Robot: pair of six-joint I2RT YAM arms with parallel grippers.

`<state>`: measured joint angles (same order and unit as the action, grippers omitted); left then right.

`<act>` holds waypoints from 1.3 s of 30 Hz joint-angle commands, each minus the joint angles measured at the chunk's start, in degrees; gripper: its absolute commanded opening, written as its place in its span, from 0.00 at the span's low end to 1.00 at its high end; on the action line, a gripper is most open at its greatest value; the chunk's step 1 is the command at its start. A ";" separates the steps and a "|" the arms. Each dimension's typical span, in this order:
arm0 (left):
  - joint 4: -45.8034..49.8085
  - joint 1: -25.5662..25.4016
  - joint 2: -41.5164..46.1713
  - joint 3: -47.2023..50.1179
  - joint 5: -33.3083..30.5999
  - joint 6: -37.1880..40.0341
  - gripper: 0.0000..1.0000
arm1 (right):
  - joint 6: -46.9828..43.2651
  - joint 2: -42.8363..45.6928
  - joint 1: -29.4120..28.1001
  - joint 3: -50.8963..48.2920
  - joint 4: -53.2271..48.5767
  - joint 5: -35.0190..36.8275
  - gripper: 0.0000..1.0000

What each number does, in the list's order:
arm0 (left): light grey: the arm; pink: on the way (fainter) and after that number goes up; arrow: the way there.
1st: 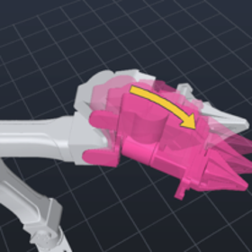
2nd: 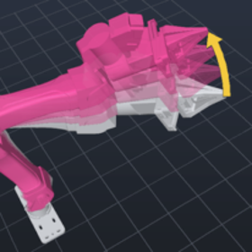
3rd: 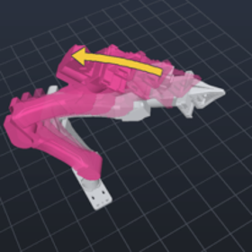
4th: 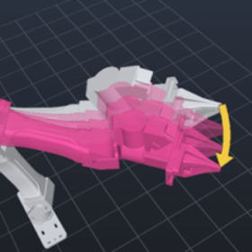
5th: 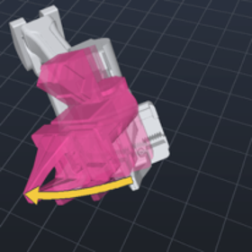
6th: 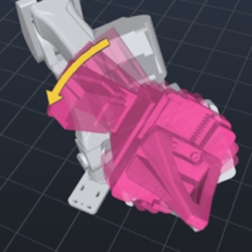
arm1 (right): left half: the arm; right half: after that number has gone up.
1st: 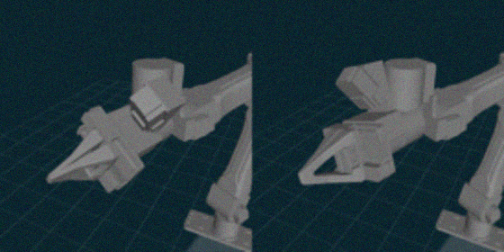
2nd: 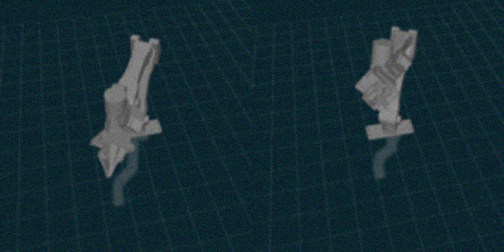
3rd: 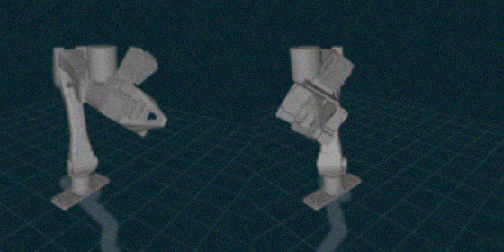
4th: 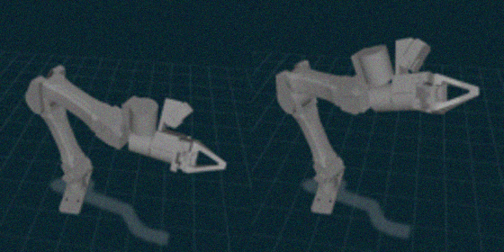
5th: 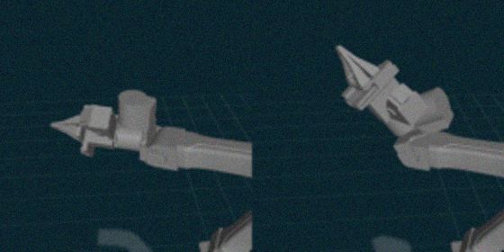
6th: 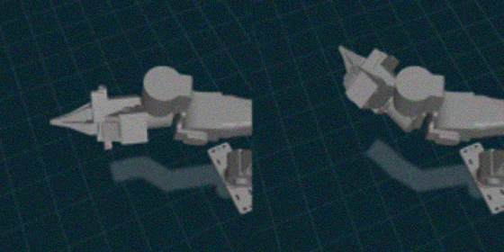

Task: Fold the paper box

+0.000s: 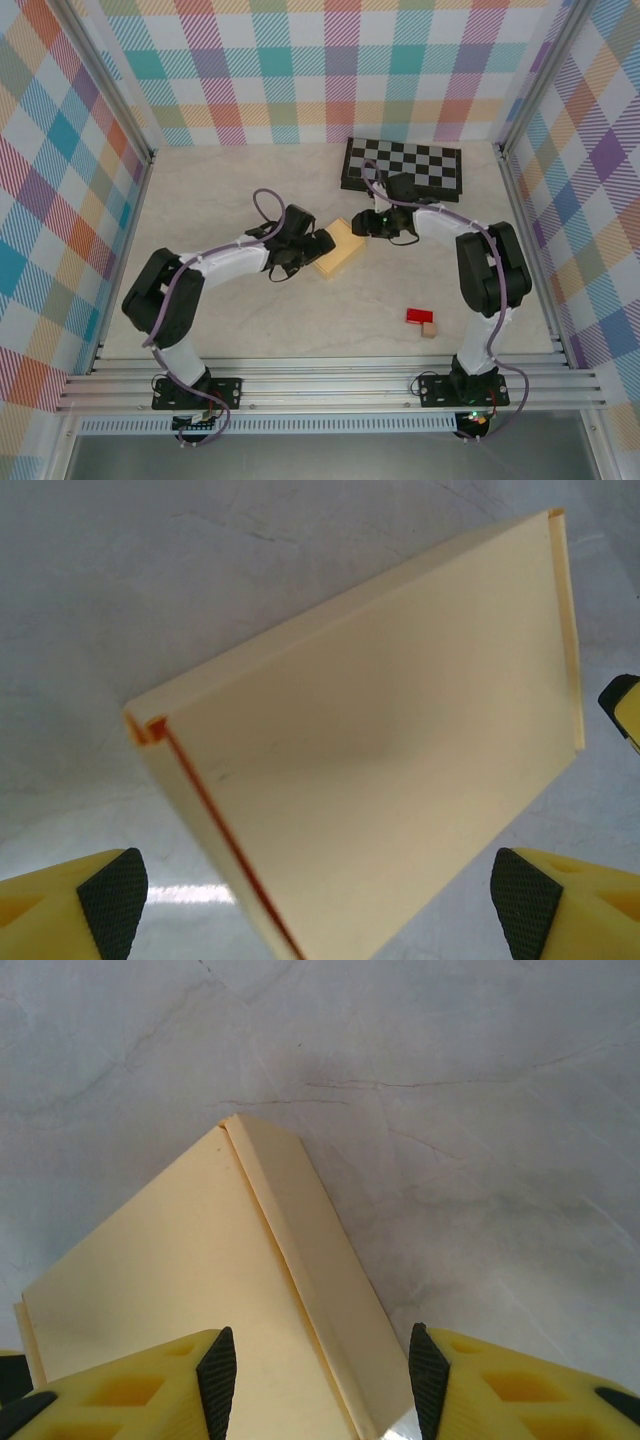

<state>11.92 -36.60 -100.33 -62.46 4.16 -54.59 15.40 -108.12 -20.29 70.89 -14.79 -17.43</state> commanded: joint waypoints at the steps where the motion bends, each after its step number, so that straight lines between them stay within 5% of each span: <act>1: -2.99 0.90 -4.51 -3.89 -0.58 0.93 0.91 | 1.04 -1.52 -0.27 0.84 1.84 -3.99 0.51; 10: 5.09 10.65 -13.61 -20.21 0.45 9.65 0.92 | 8.45 -1.52 -2.09 -2.44 8.06 -8.21 0.49; 19: 14.24 19.96 -26.82 -35.09 5.75 14.90 0.91 | 17.46 -9.56 -5.21 6.81 11.22 -4.88 0.46; 26: 19.18 27.14 -29.73 -43.91 4.17 18.27 0.91 | 20.62 -16.27 -5.61 15.63 12.33 -4.45 0.46; 30: 24.55 32.60 -28.62 -48.95 2.59 20.76 0.91 | 20.24 -13.06 -5.50 15.26 9.55 -0.91 0.47; 34: 24.27 36.17 -18.43 -40.74 -2.63 26.99 0.92 | 13.47 -3.88 -2.48 10.50 2.86 5.54 0.49; 39: 8.16 36.28 1.65 -11.62 -13.71 32.90 0.95 | 6.18 10.77 5.78 -2.52 3.86 13.60 0.56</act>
<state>27.75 1.23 -108.86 -84.16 -2.28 -27.18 27.97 -104.75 -19.22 72.90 -9.91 -11.00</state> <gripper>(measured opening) 0.949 0.540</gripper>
